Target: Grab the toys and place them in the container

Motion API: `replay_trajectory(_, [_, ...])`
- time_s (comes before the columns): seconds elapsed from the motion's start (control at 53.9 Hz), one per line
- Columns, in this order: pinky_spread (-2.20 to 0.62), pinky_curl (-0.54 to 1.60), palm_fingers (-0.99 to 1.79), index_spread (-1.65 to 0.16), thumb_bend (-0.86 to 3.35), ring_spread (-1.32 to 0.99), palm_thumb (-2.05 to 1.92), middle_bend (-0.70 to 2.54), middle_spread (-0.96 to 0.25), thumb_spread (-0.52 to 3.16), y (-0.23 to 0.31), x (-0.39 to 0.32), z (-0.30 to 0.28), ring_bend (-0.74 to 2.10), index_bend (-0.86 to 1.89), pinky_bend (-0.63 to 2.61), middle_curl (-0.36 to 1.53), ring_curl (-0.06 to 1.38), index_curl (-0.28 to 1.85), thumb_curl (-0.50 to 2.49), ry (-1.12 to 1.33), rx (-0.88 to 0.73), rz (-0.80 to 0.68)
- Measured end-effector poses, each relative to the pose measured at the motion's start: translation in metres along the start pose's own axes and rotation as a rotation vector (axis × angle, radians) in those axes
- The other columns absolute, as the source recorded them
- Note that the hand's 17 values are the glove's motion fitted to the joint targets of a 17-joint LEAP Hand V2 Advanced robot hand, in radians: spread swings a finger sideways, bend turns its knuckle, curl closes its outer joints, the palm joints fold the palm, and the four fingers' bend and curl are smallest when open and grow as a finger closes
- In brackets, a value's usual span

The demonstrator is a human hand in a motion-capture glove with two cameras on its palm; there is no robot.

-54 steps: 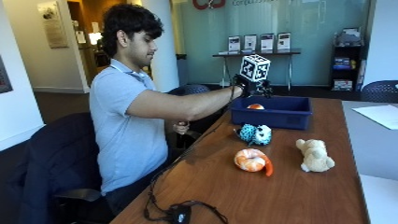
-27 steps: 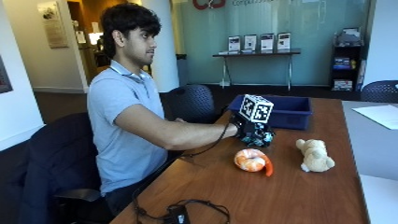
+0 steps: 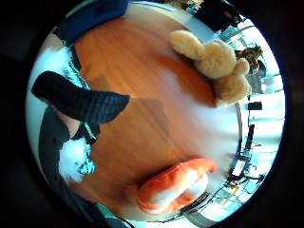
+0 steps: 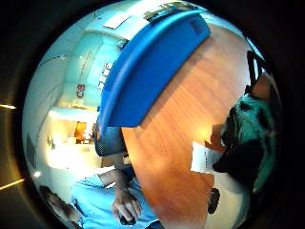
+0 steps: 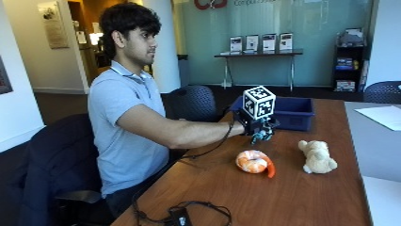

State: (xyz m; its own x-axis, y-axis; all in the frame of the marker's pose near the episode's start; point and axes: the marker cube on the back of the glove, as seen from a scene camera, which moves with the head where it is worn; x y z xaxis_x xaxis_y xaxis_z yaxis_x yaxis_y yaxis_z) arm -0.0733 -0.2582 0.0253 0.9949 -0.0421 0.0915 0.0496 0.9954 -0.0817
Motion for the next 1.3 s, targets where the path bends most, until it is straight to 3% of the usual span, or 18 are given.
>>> replay_trajectory(0.353, [-0.25,0.42,0.78,-0.11,0.61,-0.24,0.63,0.57,-0.08,1.56,-0.092,-0.067,-0.100,0.71,0.61,1.01,0.52,0.38,0.57,0.46,-0.021,0.102,-0.057])
replay_trajectory(0.612, [-0.24,0.44,0.70,-0.11,0.63,-0.24,0.61,0.59,-0.08,1.58,-0.159,-0.125,-0.106,0.73,0.64,1.04,0.55,0.41,0.62,0.47,-0.020,0.078,-0.104])
replay_trajectory(0.705, [-0.23,0.45,0.54,-0.11,0.60,-0.23,0.54,0.54,-0.08,1.58,-0.168,-0.133,-0.095,0.69,0.64,1.08,0.55,0.41,0.63,0.45,-0.051,-0.033,-0.061])
replay_trajectory(0.798, [-0.15,0.52,-0.13,-0.17,0.48,-0.14,0.26,0.32,-0.05,1.57,-0.167,-0.133,-0.082,0.45,0.53,1.23,0.50,0.40,0.64,0.35,-0.048,-0.165,-0.029])
replay_trajectory(0.835, [-0.11,0.49,-0.28,-0.21,0.39,-0.11,0.13,0.25,-0.04,1.52,-0.164,-0.129,-0.080,0.34,0.41,1.23,0.46,0.35,0.59,0.31,-0.025,-0.176,-0.028])
replay_trajectory(0.946, [-0.03,0.43,-0.22,-0.26,0.24,-0.05,-0.04,0.13,-0.02,1.41,-0.152,-0.116,-0.079,0.17,0.24,1.15,0.40,0.26,0.47,0.26,0.033,-0.181,-0.022])
replay_trajectory(1.113, [0.03,0.39,-0.17,-0.30,0.13,-0.02,-0.04,0.12,-0.02,1.34,-0.125,-0.089,-0.092,0.15,0.18,1.07,0.34,0.23,0.43,0.25,0.022,-0.205,0.003])
replay_trajectory(1.299, [0.05,0.37,-0.13,-0.31,0.05,-0.01,-0.02,0.13,-0.02,1.34,-0.049,-0.028,-0.115,0.16,0.18,1.03,0.30,0.22,0.42,0.25,0.093,-0.228,0.041])
